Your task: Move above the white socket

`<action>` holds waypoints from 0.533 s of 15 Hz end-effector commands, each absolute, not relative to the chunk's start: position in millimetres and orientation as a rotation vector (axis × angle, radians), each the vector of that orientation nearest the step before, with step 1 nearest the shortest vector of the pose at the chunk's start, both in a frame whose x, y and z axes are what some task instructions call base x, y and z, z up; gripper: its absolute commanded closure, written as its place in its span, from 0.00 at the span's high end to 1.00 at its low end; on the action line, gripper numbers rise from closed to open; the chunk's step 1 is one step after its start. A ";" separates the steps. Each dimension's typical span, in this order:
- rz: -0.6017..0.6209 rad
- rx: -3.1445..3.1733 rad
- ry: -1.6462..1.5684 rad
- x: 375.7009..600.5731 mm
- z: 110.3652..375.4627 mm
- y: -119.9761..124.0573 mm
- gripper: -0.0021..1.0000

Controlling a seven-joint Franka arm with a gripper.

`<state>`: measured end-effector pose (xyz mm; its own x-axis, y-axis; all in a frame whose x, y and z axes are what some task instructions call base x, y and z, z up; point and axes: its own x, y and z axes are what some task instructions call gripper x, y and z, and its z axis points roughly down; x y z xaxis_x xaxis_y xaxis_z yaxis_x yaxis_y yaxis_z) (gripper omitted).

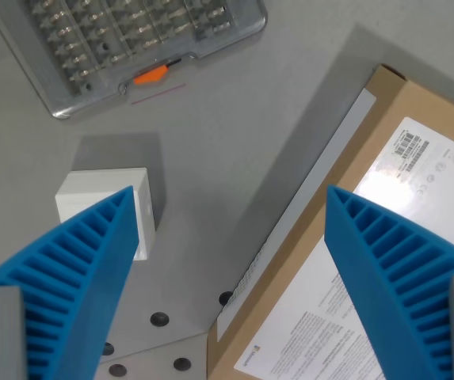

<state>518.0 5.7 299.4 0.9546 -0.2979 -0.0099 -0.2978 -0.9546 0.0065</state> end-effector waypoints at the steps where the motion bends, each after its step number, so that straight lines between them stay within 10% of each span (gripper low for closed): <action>1: -0.013 3.101 -0.473 518.0 300.6 5.7 1.00; 8: -0.012 3.116 -0.384 517.5 299.5 6.7 1.00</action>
